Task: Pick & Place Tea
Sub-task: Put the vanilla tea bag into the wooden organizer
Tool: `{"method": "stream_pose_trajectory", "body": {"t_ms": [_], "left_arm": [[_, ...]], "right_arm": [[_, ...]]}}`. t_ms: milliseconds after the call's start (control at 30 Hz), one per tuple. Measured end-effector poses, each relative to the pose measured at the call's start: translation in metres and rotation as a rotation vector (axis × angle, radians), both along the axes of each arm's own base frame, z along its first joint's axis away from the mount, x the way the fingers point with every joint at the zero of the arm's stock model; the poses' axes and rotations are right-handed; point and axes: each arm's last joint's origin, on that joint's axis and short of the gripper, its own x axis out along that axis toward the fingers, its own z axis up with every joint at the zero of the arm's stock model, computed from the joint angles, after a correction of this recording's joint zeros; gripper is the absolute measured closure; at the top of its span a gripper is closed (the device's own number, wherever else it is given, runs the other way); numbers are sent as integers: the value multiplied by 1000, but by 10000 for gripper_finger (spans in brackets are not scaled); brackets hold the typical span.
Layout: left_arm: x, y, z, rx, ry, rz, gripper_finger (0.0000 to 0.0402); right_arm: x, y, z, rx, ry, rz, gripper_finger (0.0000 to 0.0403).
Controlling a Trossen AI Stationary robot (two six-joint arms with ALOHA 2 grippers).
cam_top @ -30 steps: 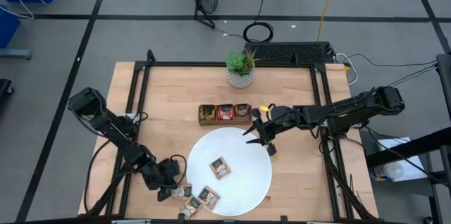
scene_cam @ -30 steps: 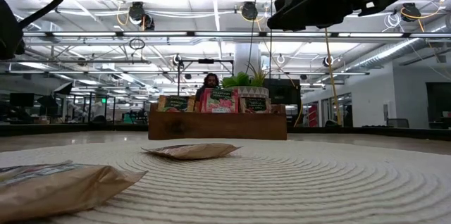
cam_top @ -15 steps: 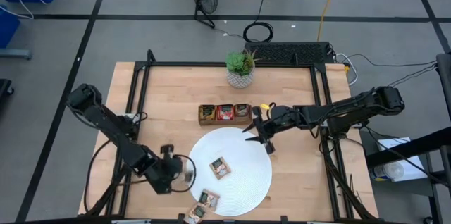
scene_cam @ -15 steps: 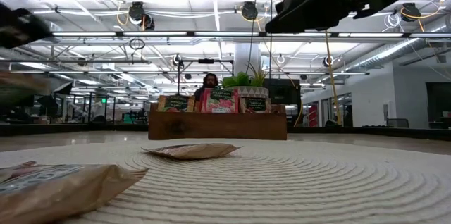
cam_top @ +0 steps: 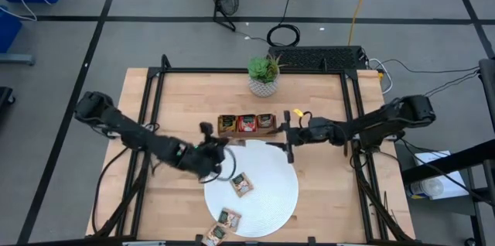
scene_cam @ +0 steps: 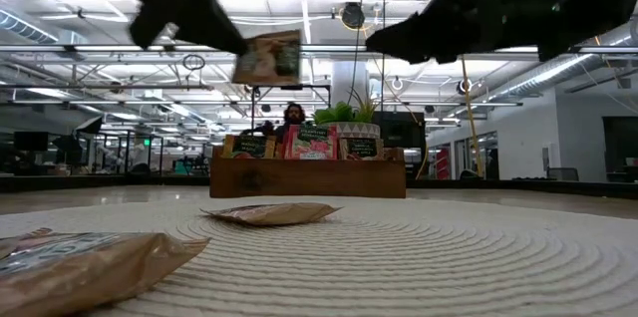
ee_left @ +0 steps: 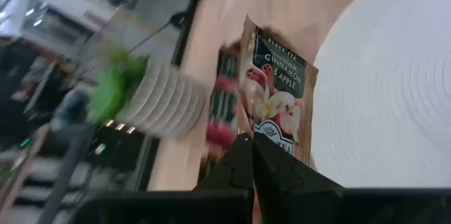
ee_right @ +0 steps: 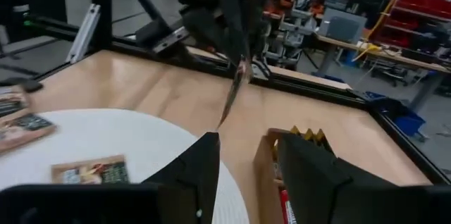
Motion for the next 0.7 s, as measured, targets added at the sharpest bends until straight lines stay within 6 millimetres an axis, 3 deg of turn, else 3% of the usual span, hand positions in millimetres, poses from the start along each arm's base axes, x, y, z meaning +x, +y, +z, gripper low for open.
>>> {"method": "stream_pose_trajectory", "body": {"t_ms": [233,400,700], "left_arm": [[26,45,-6,-80,-152,-197,398],[24,70,-16,-58,-238,-221,398],[26,85,-13,-50,-299,-326,399]], "right_arm": [[13,-4,-23,-25,-8,-15,273],[16,-12,-19,-17,-94,-88,273],[16,-30,-18,128,-102,-132,273]]}}
